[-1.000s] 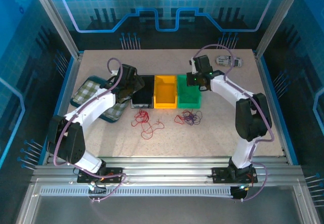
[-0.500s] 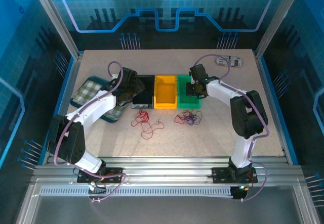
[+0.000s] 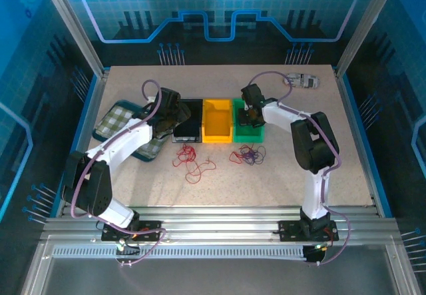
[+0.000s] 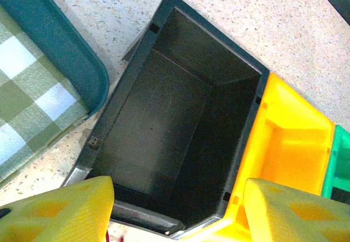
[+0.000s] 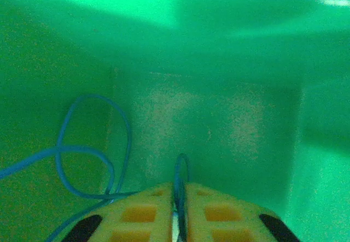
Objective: Untangle the cables
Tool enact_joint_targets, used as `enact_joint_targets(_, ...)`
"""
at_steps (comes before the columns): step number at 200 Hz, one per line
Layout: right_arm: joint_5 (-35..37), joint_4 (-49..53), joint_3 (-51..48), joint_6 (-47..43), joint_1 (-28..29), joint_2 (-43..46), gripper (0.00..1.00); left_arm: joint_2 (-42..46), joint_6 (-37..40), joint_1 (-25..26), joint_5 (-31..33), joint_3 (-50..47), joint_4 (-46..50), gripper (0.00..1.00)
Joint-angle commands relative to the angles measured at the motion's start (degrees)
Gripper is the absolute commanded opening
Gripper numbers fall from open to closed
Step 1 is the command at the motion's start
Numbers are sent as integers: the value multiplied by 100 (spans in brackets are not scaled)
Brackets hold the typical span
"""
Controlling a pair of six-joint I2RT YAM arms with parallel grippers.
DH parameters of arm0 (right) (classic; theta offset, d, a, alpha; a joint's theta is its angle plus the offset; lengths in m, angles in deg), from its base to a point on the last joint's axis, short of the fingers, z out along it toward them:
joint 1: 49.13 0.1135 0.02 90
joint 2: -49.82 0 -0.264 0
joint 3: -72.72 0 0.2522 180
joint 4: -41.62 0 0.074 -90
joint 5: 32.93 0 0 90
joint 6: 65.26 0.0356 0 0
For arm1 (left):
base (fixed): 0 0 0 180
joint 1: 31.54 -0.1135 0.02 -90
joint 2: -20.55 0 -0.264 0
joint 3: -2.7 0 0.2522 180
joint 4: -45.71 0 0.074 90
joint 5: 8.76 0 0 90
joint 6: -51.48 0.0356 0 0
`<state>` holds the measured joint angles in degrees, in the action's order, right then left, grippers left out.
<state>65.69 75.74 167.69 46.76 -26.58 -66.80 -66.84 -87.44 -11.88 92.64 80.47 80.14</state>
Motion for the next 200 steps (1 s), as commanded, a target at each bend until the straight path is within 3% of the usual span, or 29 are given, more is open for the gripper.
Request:
enact_joint_targets(1,110,-44,138,-30,0,244,19,-115,204,-37,-180,239,-60,63)
enact_joint_targets(33,189,-110,116,-103,-40,575,35,-174,265,-41,-225,270,-84,63)
enact_joint_targets(116,327,-405,-271,-185,-40,1294,53,-304,311,-41,-436,310,-101,62)
enact_joint_targets(200,113,-557,-799,-418,40,1866,55,-262,341,-41,-592,200,-142,62)
